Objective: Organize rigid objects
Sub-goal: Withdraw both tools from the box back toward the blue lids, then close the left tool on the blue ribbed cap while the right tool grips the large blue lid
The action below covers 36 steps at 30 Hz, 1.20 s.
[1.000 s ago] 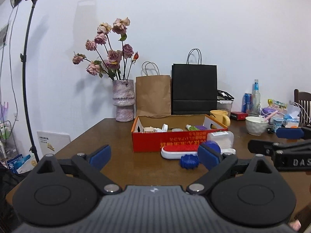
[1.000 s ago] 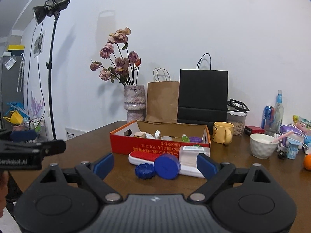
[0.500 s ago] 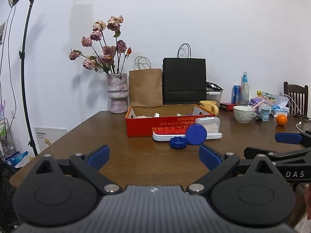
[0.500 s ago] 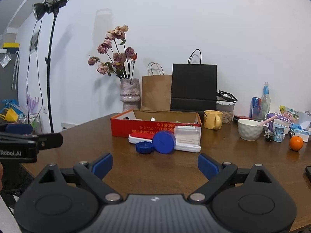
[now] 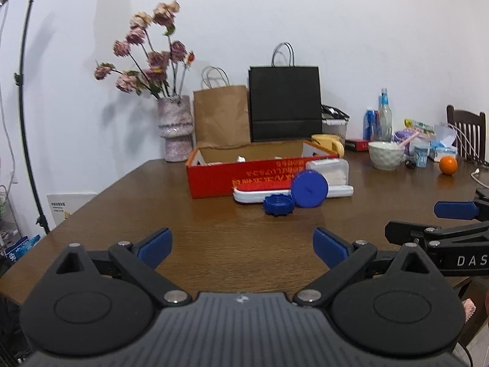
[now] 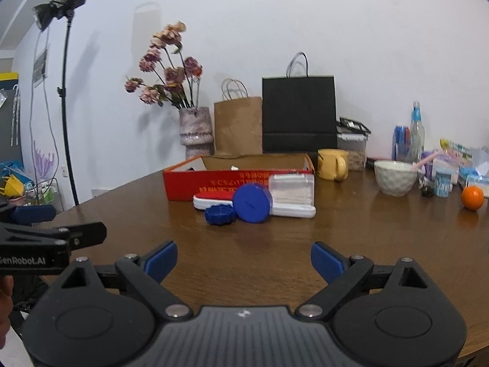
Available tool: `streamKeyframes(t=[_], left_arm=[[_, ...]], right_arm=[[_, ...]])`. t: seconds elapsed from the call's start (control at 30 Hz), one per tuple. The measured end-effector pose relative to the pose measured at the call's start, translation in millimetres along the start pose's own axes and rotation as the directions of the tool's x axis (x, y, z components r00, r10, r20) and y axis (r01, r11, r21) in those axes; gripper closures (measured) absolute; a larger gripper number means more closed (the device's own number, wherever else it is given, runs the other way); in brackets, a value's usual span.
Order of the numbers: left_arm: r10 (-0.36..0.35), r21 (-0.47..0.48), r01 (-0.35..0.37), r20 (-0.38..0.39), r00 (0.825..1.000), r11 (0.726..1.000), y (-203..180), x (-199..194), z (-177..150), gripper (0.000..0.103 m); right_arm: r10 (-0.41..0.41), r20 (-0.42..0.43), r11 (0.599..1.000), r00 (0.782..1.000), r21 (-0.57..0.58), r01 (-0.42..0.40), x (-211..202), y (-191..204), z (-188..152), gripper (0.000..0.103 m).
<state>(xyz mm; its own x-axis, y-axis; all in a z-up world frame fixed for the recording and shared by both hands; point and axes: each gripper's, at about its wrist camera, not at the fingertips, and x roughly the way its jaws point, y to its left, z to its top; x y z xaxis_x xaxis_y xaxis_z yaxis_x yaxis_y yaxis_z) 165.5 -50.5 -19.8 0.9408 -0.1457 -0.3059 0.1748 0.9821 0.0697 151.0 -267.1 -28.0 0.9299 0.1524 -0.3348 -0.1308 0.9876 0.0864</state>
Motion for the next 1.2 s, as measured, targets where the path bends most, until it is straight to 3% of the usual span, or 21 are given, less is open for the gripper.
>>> streamKeyframes(t=[0.3, 0.5, 0.63, 0.77, 0.93, 1.0, 1.1, 1.2], left_arm=[[-0.046, 0.021, 0.047, -0.083, 0.996, 0.999, -13.7, 69.6, 8.7, 0.003], [-0.08, 0.025, 0.084, -0.131, 0.988, 0.996, -20.6, 122.4, 21.0, 0.004], [-0.135, 0.015, 0.141, -0.21, 0.968, 0.99, -23.5, 168.3, 30.3, 0.011], [-0.142, 0.008, 0.148, -0.247, 0.959, 0.989, -31.0, 206.4, 36.3, 0.024], [-0.19, -0.047, 0.184, -0.304, 0.934, 0.982, -30.4, 235.8, 38.6, 0.028], [-0.19, -0.059, 0.181, -0.303, 0.934, 0.982, -29.0, 241.0, 40.0, 0.028], [-0.195, -0.075, 0.181, -0.305, 0.932, 0.981, -26.1, 246.2, 41.0, 0.045], [-0.204, -0.094, 0.184, -0.297, 0.933, 0.978, -22.0, 246.4, 41.5, 0.048]], right_arm=[[-0.015, -0.075, 0.997, 0.997, 0.078, 0.021, 52.3, -32.1, 7.6, 0.009], [-0.006, -0.079, 0.996, 0.997, 0.087, 0.013, 90.6, -44.4, 24.6, 0.009], [0.026, -0.086, 0.995, 0.996, 0.099, -0.018, 115.1, -50.0, 38.7, 0.009], [0.06, -0.096, 0.989, 0.994, 0.138, -0.047, 140.6, -56.4, 52.3, 0.01], [0.112, -0.104, 0.975, 0.988, 0.204, -0.089, 166.5, -57.1, 61.5, 0.01], [0.113, -0.113, 0.972, 0.987, 0.216, -0.087, 178.2, -54.8, 61.8, 0.01], [0.124, -0.132, 0.964, 0.983, 0.251, -0.088, 194.9, -51.4, 60.4, 0.01], [0.14, -0.137, 0.95, 0.981, 0.298, -0.094, 206.6, -49.8, 60.4, 0.01]])
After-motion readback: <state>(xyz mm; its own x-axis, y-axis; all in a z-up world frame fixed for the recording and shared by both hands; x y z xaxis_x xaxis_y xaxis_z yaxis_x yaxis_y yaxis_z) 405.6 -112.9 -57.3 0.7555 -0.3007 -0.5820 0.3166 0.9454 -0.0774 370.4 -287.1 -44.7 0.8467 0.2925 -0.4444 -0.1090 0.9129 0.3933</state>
